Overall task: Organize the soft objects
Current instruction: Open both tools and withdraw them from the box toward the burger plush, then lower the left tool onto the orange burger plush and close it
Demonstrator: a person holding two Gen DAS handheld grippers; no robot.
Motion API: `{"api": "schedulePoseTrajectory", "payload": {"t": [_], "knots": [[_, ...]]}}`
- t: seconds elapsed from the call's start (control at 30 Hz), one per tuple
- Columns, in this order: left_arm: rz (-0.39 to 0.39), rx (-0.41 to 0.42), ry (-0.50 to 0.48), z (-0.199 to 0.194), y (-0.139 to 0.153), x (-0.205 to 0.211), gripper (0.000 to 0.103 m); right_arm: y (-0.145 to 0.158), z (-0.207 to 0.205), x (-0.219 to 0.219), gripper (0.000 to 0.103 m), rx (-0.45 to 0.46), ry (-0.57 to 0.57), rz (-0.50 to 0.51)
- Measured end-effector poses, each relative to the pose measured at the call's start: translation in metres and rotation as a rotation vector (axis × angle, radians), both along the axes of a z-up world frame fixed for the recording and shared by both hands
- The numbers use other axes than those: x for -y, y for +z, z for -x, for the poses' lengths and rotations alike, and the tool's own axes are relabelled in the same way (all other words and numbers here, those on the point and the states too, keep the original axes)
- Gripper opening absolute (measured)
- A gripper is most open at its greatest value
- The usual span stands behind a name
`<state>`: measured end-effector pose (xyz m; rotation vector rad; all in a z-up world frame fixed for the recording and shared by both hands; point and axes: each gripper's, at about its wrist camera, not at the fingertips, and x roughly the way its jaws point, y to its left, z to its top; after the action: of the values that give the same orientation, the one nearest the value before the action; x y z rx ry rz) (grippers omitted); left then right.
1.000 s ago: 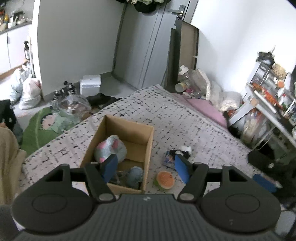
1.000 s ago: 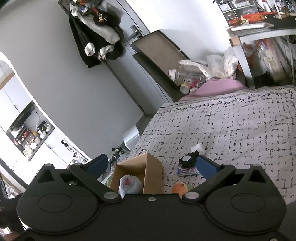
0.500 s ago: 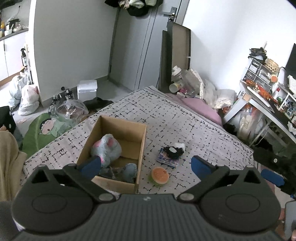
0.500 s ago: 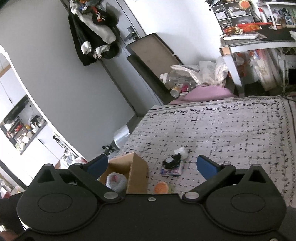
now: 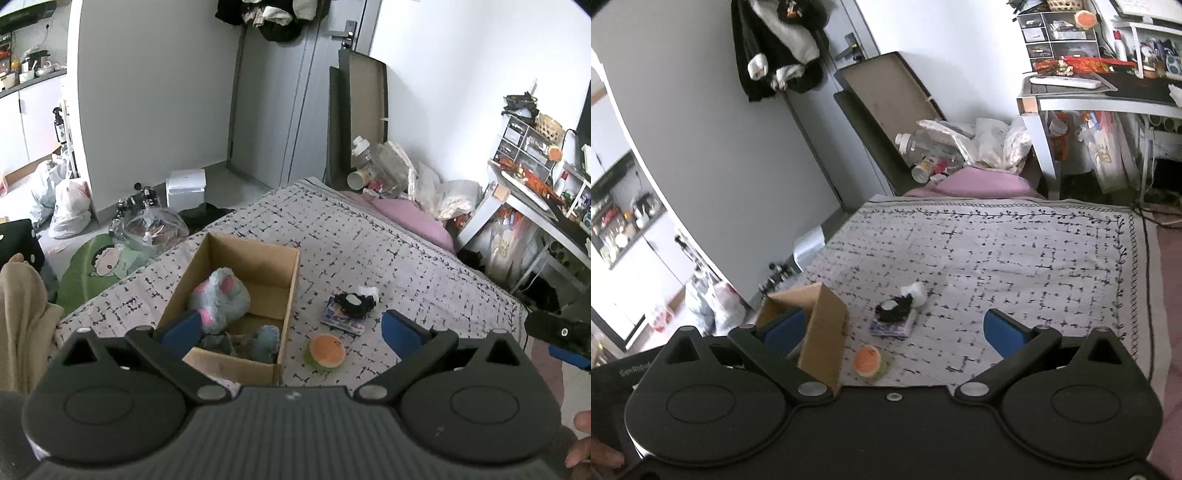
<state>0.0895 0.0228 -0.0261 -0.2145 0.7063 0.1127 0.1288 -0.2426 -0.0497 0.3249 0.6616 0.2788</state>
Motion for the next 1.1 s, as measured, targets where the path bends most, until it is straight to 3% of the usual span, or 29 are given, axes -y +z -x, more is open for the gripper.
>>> {"api": "schedulePoseTrajectory", "payload": {"t": [0.53, 1.1], "knots": [[0.024, -0.073, -0.023, -0.015, -0.030, 0.024, 0.103, -0.026, -0.012, 0.018, 0.103, -0.023, 0.001, 0.031], [0.041, -0.132, -0.027, -0.052, -0.066, 0.041, 0.100, -0.062, -0.054, 0.020, 0.103, -0.145, 0.026, -0.117]]}}
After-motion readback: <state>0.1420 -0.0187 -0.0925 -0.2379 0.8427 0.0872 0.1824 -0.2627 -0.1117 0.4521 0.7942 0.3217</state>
